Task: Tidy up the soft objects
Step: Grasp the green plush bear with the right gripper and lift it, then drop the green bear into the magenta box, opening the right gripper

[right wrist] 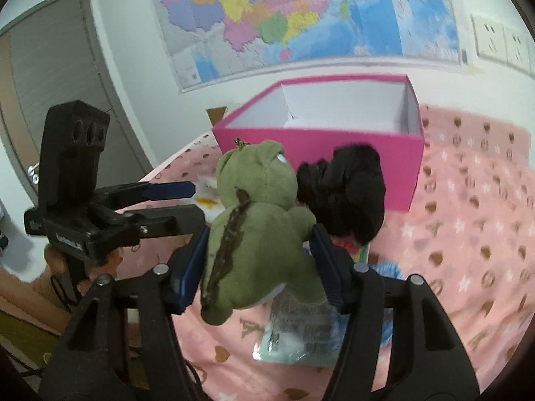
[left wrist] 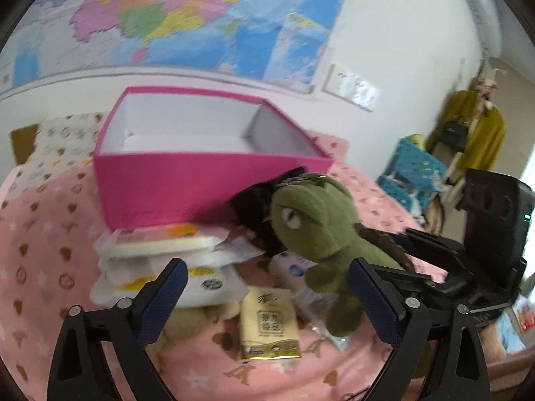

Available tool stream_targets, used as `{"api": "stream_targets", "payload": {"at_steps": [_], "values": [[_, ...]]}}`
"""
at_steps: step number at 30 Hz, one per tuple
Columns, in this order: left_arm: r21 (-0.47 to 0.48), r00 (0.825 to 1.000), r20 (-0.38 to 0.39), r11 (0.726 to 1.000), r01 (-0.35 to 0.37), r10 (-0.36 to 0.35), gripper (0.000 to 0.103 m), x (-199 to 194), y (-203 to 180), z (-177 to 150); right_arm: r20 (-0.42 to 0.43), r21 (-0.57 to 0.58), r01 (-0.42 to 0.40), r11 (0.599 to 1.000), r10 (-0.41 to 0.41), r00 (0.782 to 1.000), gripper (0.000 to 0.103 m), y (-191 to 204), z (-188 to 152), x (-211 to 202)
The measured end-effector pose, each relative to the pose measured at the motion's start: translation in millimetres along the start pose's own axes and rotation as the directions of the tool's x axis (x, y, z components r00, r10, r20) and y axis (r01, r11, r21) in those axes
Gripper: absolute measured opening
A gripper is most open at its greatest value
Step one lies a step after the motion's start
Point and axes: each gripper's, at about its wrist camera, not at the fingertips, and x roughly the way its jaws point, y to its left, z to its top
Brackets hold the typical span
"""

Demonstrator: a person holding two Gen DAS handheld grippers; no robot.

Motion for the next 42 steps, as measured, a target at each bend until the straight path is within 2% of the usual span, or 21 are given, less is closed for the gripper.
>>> {"api": "stream_targets", "payload": {"at_steps": [2,5,9,11,15,20,28,32,37,40,42], "values": [[0.022,1.0,0.011,0.999,0.028,-0.028,0.091,-4,0,10,-0.002,-0.064,-0.007,0.998,0.006,1.0,0.063,4,10,0],[0.054,0.997,0.019,0.996,0.078,-0.079,0.089,-10,0,30,-0.011,-0.166,-0.017,0.986,0.015,1.0,0.063,12,29,6],[0.138,0.996,0.053,0.989,0.061,-0.069,0.087,-17,-6,52,-0.005,-0.272,-0.037,0.962,0.037,0.999,0.063,17,57,16],[0.166,0.997,0.055,0.985,0.05,-0.06,0.078,-16,-6,66,-0.005,-0.332,-0.029,0.943,0.029,1.0,0.063,20,70,23],[0.158,0.997,0.07,0.987,0.026,-0.038,0.077,-16,5,89,-0.012,-0.413,-0.016,0.911,0.012,1.0,0.063,20,97,38],[0.103,0.998,0.066,0.995,0.013,-0.019,0.069,-5,32,114,-0.054,-0.497,-0.034,0.867,0.008,0.999,0.063,7,128,64],[0.004,0.998,0.041,0.999,-0.041,0.041,0.065,21,72,136,-0.144,-0.556,-0.096,0.826,0.018,0.989,0.063,-15,167,116],[-0.018,0.998,0.031,0.998,-0.06,0.06,0.065,31,84,141,-0.202,-0.562,-0.142,0.815,0.031,0.979,0.063,-23,175,139],[-0.023,0.994,-0.012,0.993,-0.113,0.113,0.065,44,93,134,-0.297,-0.548,-0.209,0.81,0.046,0.954,0.064,-29,167,170],[-0.036,0.989,-0.037,0.988,-0.147,0.146,0.065,49,98,127,-0.367,-0.51,-0.257,0.821,0.063,0.928,0.067,-31,156,188],[-0.041,0.984,-0.038,0.983,-0.176,0.175,0.065,48,100,122,-0.379,-0.51,-0.251,0.823,0.047,0.924,0.067,-30,148,196]]}}
